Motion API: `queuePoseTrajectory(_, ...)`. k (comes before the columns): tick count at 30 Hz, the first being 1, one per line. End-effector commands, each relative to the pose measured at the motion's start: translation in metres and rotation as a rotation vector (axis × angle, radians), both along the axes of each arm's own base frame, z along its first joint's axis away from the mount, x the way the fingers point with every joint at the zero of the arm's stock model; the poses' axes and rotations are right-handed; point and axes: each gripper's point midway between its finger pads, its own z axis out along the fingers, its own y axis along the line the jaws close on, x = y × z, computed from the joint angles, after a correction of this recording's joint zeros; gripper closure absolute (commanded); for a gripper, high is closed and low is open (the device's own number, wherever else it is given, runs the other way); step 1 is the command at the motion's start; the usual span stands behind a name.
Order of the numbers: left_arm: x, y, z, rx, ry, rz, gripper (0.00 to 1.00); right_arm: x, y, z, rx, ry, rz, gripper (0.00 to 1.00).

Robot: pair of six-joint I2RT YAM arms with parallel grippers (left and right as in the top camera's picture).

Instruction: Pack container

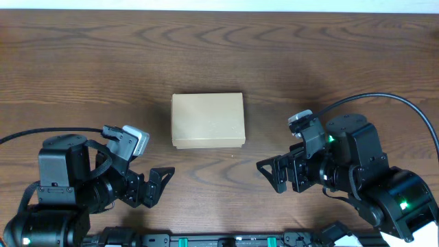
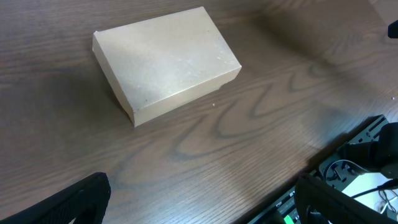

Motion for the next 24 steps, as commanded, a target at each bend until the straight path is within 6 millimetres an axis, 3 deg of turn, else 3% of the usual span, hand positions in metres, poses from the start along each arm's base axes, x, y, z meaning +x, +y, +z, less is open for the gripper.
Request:
queuePoseTrajectory(1,-0.001,0.0,0.0,0.002,0.003,0.002,0.05,-0.001,0.001,0.003,0.007,-0.001,0.0,0.01)
queuePoseTrajectory(10,-0.003,0.001,0.002,0.002,-0.013,0.003,0.05,-0.001,0.001,0.003,0.006,0.0,0.0,0.01)
queuePoseTrajectory(16,-0.014,0.021,0.003,0.096,-0.099,0.087,0.05,-0.001,0.001,0.003,0.006,0.0,0.0,0.01)
queuePoseTrajectory(24,-0.002,0.025,-0.013,0.106,-0.356,0.099,0.05,-0.001,0.001,0.003,0.006,0.001,0.0,0.01)
